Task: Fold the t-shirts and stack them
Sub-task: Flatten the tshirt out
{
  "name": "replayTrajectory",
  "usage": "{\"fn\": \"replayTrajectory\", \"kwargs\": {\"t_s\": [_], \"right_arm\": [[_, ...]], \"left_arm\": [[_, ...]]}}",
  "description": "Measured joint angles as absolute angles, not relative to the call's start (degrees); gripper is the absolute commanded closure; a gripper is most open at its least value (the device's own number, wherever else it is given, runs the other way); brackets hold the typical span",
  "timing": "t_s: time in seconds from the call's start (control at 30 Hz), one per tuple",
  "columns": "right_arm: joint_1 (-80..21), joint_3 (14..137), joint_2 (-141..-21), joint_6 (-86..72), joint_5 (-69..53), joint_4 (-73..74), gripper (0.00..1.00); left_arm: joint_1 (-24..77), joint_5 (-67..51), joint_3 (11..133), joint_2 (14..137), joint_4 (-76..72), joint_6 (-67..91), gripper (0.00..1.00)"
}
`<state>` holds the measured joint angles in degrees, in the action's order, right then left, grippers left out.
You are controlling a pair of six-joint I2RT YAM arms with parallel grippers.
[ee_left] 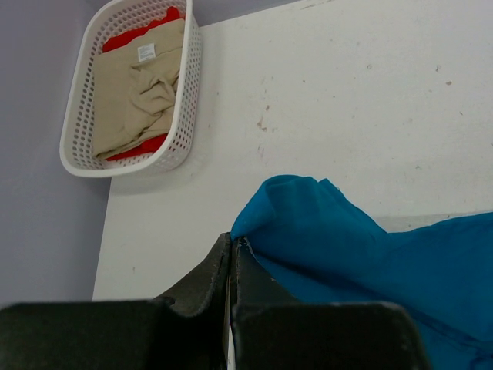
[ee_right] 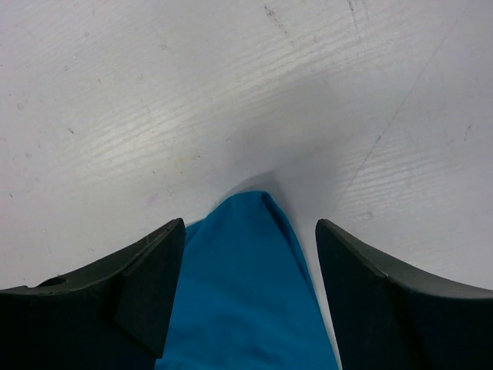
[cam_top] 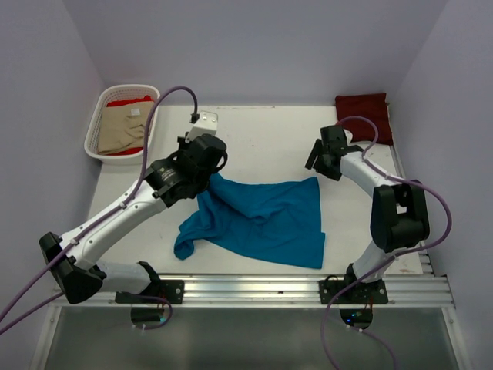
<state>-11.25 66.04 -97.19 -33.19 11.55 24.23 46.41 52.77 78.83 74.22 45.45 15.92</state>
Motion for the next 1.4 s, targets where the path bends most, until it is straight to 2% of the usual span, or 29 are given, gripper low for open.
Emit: {"fn": "replayTrajectory", "kwargs": {"t_s": [0.23, 0.57, 0.77, 0.87, 1.0, 1.4], "right_arm": [[-11.22, 65.89, -98.0, -32.97, 11.33, 24.36, 0.41], [-11.22, 63.46, -102.45, -32.95, 10.9, 24.36, 0.51], [-11.22, 63.4, -103.11, -32.86, 10.87, 23.68, 0.52], [-11.22, 63.48, -103.35, -32.53, 10.85, 23.33, 0.46], [-11.25, 64.53, -104.12, -31.99, 10.74, 23.0, 0.44], [-11.2, 65.98, -105.51, -30.98, 8.97, 21.26, 0.51]], "left_arm": [[46.39, 52.45, 77.65, 73.93, 45.21, 15.97, 1.0], [46.24, 52.31, 76.95, 72.4, 45.06, 16.45, 1.0], [46.24, 52.21, 76.58, 71.94, 44.99, 16.97, 1.0], [46.24, 51.96, 76.07, 71.94, 45.01, 16.97, 1.0], [46.24, 51.42, 76.03, 71.88, 44.99, 16.99, 1.0], [46.24, 50.7, 75.37, 71.64, 44.71, 17.23, 1.0]]}}
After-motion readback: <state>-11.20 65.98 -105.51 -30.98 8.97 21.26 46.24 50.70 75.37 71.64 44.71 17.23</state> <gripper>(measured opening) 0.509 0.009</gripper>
